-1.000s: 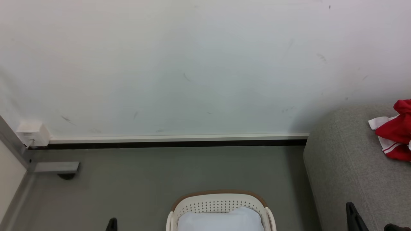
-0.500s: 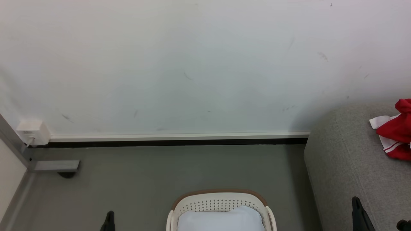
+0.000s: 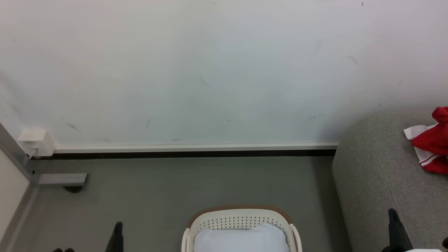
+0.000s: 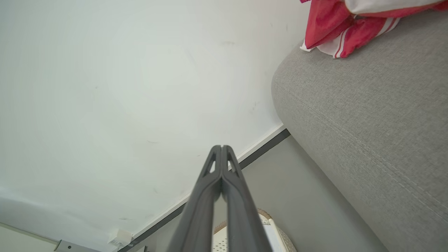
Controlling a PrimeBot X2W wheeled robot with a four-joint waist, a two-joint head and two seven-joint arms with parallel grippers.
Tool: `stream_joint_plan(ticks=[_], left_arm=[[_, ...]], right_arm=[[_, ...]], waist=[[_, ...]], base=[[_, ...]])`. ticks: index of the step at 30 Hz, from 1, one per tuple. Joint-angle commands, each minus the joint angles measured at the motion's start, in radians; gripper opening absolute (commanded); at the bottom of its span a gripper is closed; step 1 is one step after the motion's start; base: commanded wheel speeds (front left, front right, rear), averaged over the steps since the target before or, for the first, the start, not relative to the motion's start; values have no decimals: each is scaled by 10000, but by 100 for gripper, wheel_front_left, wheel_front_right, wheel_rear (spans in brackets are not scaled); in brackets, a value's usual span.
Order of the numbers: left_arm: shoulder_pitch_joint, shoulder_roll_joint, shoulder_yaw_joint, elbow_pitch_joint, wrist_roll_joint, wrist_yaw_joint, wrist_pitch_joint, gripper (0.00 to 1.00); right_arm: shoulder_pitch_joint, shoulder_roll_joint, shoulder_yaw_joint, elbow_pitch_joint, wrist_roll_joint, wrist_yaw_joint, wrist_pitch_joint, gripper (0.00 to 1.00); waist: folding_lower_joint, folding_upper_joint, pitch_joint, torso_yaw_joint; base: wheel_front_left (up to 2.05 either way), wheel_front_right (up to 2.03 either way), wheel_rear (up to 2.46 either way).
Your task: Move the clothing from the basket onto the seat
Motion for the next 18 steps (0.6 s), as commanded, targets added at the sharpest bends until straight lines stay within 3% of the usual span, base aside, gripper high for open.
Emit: stream_joint_plan(ticks=[1,18], left_arm=[[-262,59,83,-156,-339,-74,67,0],[-493,48,297,-315,-2265,-219,590,0]], right_arm=[[-229,-114,-52,-154,323,-8,58,0],[-376,-133,-200,-344,2299,-12,582,0]], waist=[[0,0,5,1],[0,0,81,23]], base=[[0,0,0],[0,0,0]])
